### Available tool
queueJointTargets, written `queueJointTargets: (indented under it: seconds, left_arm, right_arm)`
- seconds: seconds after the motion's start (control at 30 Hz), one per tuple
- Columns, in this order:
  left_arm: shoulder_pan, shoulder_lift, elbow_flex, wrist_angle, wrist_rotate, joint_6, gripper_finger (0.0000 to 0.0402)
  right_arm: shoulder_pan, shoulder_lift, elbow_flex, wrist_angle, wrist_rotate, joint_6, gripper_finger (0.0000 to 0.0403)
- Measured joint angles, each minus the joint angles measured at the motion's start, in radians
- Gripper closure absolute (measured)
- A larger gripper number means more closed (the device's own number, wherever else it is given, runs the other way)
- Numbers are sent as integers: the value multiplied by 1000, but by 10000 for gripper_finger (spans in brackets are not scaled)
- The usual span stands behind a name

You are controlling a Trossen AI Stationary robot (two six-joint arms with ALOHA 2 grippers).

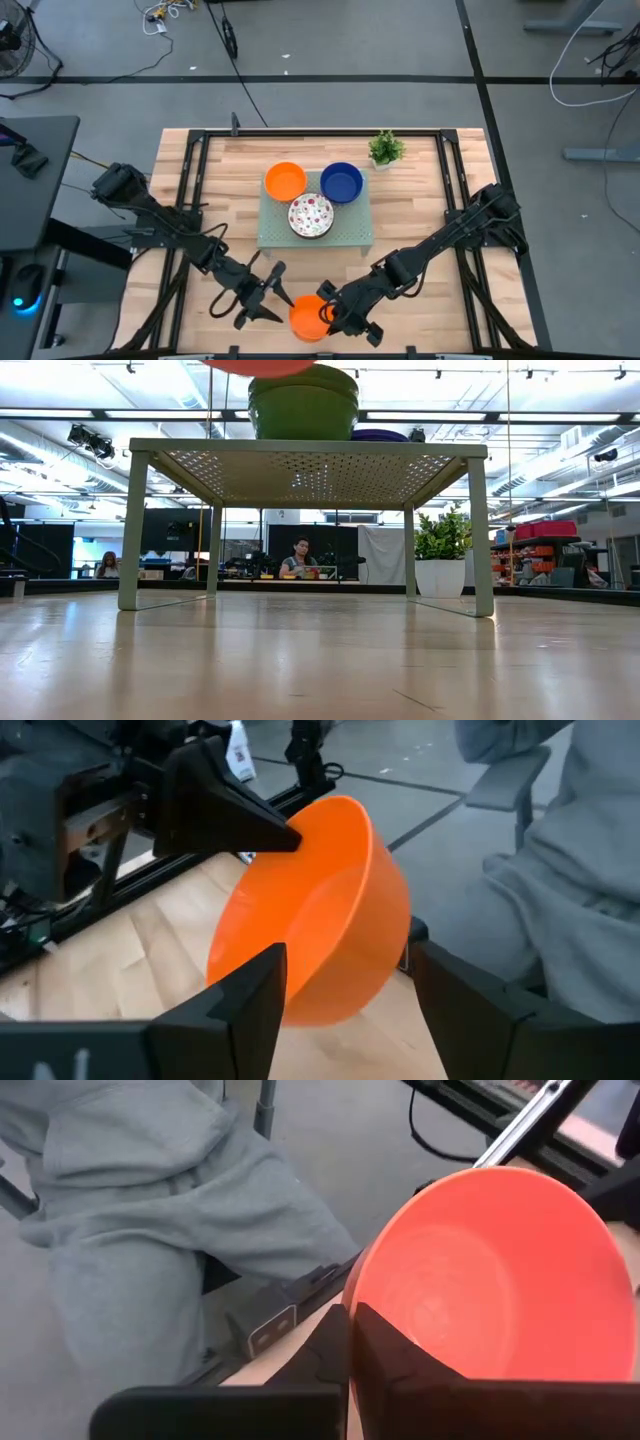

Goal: Pick & Place Mini bowls
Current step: Stack the orange bowl on top of the orange bowl on the shelf

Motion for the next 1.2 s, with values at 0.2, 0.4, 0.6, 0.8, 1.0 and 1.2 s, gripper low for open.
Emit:
queueJointTargets:
  seconds: [0.2,0.4,0.6,0.8,1.0,1.2]
  left_arm:
    - [16,6,0,16,51,-21,184]
    - [16,6,0,26,74,-26,185]
    - [16,6,0,27,79,-28,211]
    - [16,6,0,28,135,-28,272]
    - [29,6,0,26,251,-26,362]
    - [30,7,1,31,355,-39,391]
  right_arm:
    - [-10,0,-1,15,-1,-42,401]
    - [-33,0,-1,35,-2,-73,401]
    - [-54,0,-1,43,-5,-72,401]
    - [-57,0,-2,49,-2,-72,394]
    - [-59,0,-2,98,11,-56,365]
    - [-47,0,-2,237,-20,-73,310]
